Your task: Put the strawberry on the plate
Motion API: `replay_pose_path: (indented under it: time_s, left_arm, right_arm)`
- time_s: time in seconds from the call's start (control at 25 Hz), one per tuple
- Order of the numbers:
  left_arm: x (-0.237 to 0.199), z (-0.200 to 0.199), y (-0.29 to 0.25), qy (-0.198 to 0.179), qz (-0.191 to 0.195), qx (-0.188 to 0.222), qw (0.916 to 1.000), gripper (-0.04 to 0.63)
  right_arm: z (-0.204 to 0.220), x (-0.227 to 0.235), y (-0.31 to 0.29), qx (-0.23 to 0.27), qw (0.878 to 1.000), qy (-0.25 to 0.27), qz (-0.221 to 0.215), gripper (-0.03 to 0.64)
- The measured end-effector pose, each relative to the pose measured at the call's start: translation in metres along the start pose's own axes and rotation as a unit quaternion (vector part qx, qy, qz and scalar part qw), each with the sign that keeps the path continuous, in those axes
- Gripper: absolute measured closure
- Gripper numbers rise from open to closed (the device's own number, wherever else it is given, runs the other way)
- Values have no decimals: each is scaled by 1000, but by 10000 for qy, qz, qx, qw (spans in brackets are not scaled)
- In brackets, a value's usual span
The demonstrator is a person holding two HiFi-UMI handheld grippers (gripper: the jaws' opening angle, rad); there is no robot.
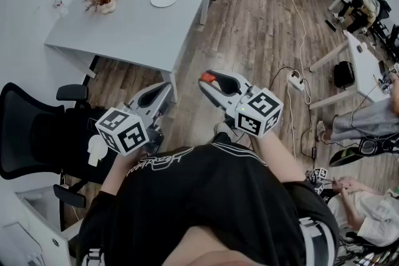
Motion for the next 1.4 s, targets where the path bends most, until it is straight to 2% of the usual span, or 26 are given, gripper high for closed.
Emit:
replay_pose_path:
  time_s: [0.56,0.88,1.16,1.4]
  left_arm:
    - [-10,7,-7,143,126,-59,9998,589]
    - [-19,15,-16,192,-8,-61,9998,589]
    - [-30,11,-50,152,-126,-131,9997,589]
    - [-60,1,-101,304,-369,-179,9987,589]
  right_arm:
    - [8,4,-2,-47,9998,-42,177,491]
    - [16,18,-10,11,10000,-30,93,491]
    - [21,61,-14,119,9997,-215,73,491]
    - [19,129,-36,62,9993,-348,-83,491]
Point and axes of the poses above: the fingertips, and each gripper's own axes: y backward along the fingers, x to its right, z out of its underside, the point moved 6 cm from there along y, backward along the fingers, and after that the axes turned 2 degrees about y, right-handed, at the moved point
